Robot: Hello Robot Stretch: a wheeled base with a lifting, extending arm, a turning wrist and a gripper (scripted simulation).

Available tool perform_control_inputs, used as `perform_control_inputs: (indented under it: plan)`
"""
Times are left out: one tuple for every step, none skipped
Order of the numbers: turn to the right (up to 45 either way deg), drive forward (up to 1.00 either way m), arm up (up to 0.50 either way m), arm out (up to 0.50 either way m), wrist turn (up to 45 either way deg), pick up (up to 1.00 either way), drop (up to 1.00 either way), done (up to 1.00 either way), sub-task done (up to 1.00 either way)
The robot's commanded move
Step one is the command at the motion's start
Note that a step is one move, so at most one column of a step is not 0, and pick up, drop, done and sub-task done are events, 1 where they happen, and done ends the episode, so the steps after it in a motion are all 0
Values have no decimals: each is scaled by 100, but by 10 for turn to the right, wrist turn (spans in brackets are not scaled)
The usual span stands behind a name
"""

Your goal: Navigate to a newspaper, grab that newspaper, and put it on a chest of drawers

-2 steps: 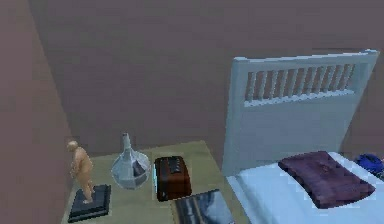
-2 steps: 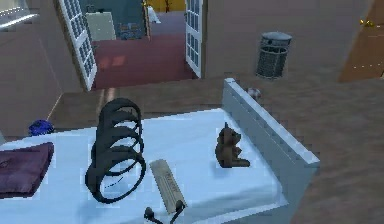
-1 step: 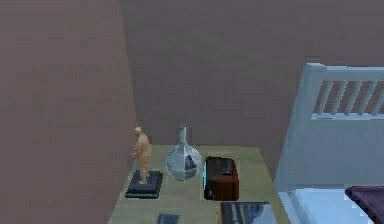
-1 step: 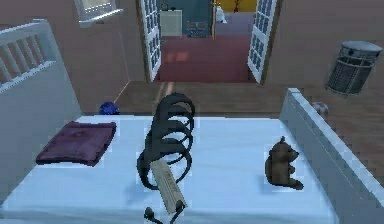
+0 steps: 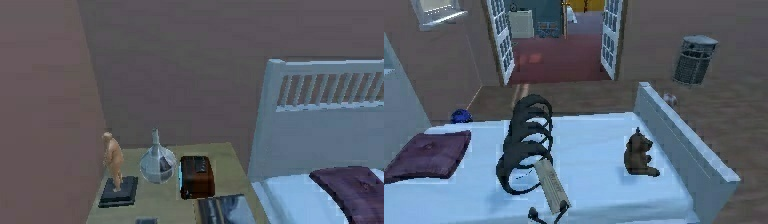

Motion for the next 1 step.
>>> perform_control_inputs:
  plan:
    - [30,0,0,0,0,0,0,0,0]
